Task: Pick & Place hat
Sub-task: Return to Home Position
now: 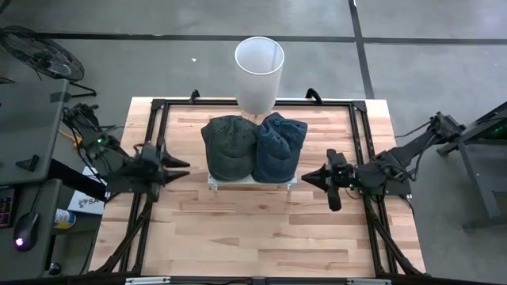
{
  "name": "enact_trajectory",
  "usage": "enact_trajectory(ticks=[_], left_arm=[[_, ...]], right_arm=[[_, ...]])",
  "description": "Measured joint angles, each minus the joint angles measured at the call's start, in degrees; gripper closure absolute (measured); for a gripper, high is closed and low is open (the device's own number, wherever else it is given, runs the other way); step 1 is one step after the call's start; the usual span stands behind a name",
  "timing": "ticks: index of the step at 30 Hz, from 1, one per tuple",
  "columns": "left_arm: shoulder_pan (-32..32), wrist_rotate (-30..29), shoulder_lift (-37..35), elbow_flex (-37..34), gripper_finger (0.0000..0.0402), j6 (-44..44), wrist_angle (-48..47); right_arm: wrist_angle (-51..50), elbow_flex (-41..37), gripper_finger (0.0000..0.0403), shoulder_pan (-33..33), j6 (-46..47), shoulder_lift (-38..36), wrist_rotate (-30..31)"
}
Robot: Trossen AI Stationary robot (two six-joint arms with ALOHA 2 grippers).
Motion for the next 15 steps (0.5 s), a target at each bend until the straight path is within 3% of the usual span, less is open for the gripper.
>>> enact_trajectory(ticks=[7, 15], left_arm=[[0.0, 1.9, -8.5, -12.3, 0.0296, -0.9, 10.7], [0.0, 4.7, -14.1, -31.8, 0.0296, 0.2, 38.6]], right_arm=[[22.1, -14.4, 0.0402, -0.3, 0.0, -1.9, 0.6], [37.3, -24.1, 0.0402, -2.2, -0.8, -1.9, 1.9]])
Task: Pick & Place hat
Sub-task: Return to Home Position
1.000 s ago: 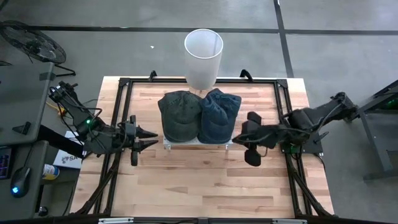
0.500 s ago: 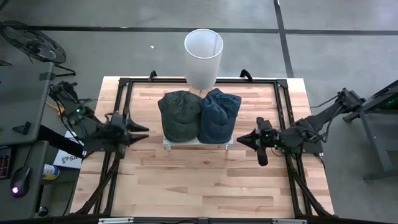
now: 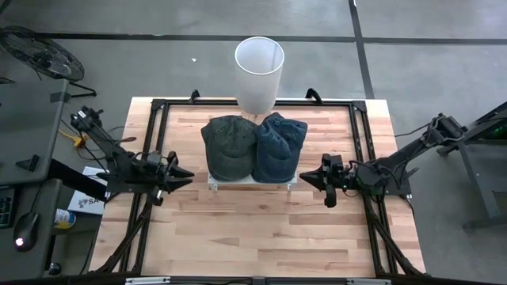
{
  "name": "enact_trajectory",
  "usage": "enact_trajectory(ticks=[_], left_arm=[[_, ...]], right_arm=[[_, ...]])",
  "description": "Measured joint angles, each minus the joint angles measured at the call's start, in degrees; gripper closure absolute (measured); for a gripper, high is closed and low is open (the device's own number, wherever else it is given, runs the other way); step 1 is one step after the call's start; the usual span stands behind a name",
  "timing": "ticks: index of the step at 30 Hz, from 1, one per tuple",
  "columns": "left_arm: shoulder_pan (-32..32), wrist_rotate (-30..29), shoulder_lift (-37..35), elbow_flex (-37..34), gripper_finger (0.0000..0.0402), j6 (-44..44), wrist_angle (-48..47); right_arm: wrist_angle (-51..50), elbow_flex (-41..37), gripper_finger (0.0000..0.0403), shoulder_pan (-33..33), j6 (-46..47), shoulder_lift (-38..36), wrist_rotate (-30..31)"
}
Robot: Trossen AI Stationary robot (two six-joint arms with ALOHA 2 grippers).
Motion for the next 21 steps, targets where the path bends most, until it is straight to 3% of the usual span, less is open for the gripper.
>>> enact_trajectory(ticks=[4, 9, 16, 21], left_arm=[[0.0, -1.6, -0.7, -6.6, 0.0296, 0.4, 8.8], [4.3, -2.3, -1.9, -10.8, 0.0296, -1.1, 11.1], [19.9, 9.7, -2.5, -13.0, 0.0296, -4.0, 10.8], [29.0, 17.7, -3.3, -15.6, 0.0302, -7.5, 11.0]], right_arm=[[2.5, -3.0, 0.0403, -2.6, 0.0, 0.0, -2.9], [6.2, -6.5, 0.0403, -8.2, 0.0, -0.1, -8.4], [9.9, -11.3, 0.0403, -16.6, 0.2, -0.1, -18.9], [11.2, -15.2, 0.0403, -19.8, 1.5, -0.5, -22.4]])
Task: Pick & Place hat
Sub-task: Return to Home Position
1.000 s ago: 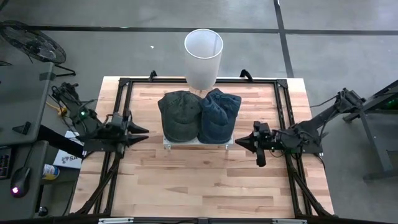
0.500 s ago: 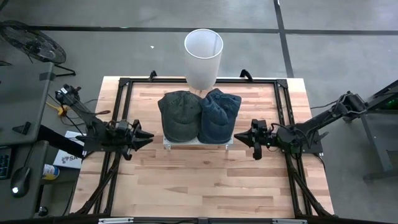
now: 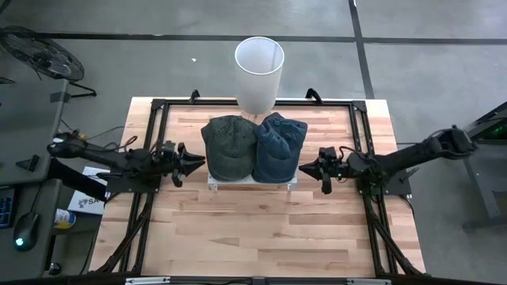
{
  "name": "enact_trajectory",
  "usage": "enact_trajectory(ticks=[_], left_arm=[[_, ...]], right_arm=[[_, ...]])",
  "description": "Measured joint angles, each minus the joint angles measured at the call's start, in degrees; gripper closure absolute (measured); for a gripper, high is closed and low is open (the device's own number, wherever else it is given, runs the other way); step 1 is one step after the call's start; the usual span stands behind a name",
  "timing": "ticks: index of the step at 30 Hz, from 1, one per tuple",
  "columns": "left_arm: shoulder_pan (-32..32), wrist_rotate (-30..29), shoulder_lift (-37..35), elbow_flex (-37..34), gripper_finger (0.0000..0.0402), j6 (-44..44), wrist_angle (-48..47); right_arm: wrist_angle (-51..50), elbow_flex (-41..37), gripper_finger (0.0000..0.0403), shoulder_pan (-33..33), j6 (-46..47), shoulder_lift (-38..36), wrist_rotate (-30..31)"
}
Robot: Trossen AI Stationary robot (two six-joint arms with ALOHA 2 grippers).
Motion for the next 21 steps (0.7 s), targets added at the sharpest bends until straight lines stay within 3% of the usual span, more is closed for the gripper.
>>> enact_trajectory(ticks=[7, 12, 21], left_arm=[[4.1, 2.5, -3.2, -2.1, 0.036, 1.8, 3.0], [4.3, 3.0, -4.4, -2.1, 0.0396, 5.5, 2.3], [4.3, 7.5, -5.4, -2.1, 0.04, 14.0, 0.5]], right_arm=[[1.4, -3.9, 0.0403, -0.2, -0.2, -6.1, -1.0], [-3.5, -5.4, 0.0403, -0.2, -3.8, -11.6, -1.7], [-8.1, -6.9, 0.0403, -0.1, -16.5, -15.0, -4.5]])
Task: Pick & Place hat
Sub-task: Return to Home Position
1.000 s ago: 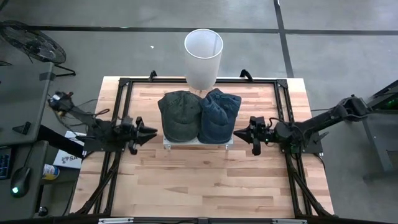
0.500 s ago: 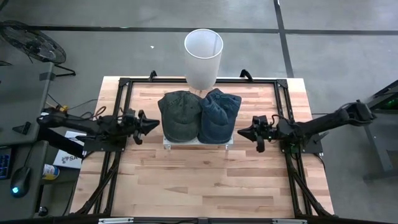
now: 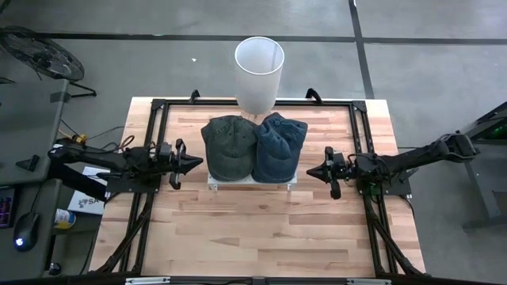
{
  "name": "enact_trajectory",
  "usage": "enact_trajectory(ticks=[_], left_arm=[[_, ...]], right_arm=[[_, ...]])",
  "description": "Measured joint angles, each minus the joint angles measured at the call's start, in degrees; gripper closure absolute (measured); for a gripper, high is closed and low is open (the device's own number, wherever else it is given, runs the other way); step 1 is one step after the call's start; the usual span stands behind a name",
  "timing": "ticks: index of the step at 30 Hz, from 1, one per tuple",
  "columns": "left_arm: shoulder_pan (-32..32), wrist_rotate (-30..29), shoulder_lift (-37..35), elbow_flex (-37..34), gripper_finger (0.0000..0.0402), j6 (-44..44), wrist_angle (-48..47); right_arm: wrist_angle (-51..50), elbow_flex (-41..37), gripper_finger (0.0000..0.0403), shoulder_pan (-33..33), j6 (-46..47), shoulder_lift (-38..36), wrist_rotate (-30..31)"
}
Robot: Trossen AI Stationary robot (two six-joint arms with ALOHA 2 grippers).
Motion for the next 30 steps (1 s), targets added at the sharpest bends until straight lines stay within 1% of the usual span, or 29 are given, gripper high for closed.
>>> enact_trajectory(ticks=[5, 9, 13, 15, 19, 24, 30], left_arm=[[0.0, -0.3, -3.7, 0.0, 0.0401, 0.5, -4.4], [0.0, -0.5, -8.4, 0.0, 0.0401, 0.9, -9.6], [0.0, -1.2, -13.9, 0.0, 0.0401, 1.4, -12.2], [0.0, -0.2, -15.7, 0.0, 0.0401, 2.2, -13.9], [0.0, 1.6, -15.2, 0.0, 0.0401, 2.2, -15.2], [0.0, 0.5, -15.1, 0.0, 0.0401, 2.4, -17.1], [0.0, 0.4, -15.1, 0.0, 0.0401, 2.4, -19.4]], right_arm=[[-1.3, 0.0, 0.0403, 0.0, -0.8, 0.0, 0.0], [-2.6, 0.0, 0.0403, 0.0, -0.8, 0.0, 0.0], [-3.0, 0.0, 0.0403, 0.0, -0.8, 0.0, 0.0], [-3.0, 0.0, 0.0403, 0.0, -0.8, 0.0, 0.0], [-3.4, 0.0, 0.0403, 0.0, -0.7, 0.1, 0.0], [-3.4, 0.0, 0.0402, 0.0, -0.7, 0.0, 0.0], [-3.4, 0.0, 0.0402, 0.0, -0.7, 0.0, 0.0]])
